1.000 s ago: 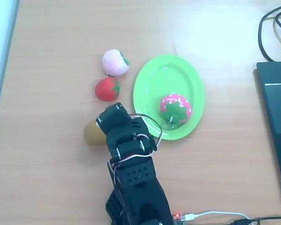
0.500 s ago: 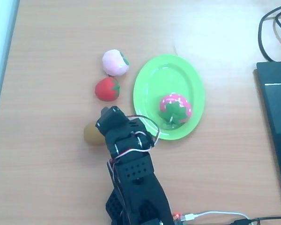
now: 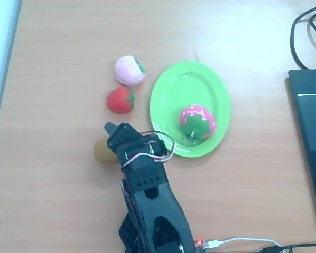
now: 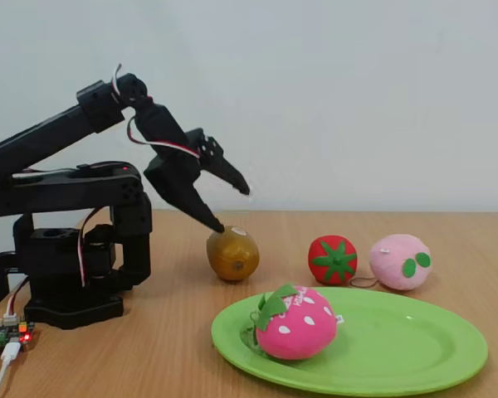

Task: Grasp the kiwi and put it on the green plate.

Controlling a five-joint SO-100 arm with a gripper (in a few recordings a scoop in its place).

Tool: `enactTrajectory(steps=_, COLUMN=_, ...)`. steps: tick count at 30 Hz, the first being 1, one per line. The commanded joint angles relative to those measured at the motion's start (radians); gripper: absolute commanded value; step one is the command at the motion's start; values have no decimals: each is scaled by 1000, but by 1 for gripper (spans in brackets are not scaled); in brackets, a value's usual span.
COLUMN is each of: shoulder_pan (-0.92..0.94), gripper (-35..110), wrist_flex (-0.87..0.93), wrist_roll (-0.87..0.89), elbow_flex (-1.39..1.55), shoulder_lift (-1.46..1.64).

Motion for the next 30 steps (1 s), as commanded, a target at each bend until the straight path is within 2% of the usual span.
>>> enactTrajectory(steps=1, shoulder_pan=-3, gripper=34, wrist_flex=-8, wrist_roll=15, elbow_flex=18, shoulder_lift=-21)
enactTrajectory(steps=5, shoulder_pan=-14, gripper=26, wrist_flex=-21, wrist_roll=9, elbow_flex=32, shoulder_lift=-69)
enactTrajectory(steps=10, shoulder_pan=-20, gripper=26, wrist_flex=-5, wrist_roll=-55, elbow_flex=35, shoulder_lift=-141)
enactTrajectory(steps=22, shoulder_pan=0, gripper=49, wrist_flex=12, wrist_roll=-91, elbow_flex=49, shoulder_lift=-118)
enactTrajectory(steps=30, shoulder_pan=18, gripper=54, wrist_flex=8, wrist_roll=-118, elbow_flex=77, shoulder_lift=-117)
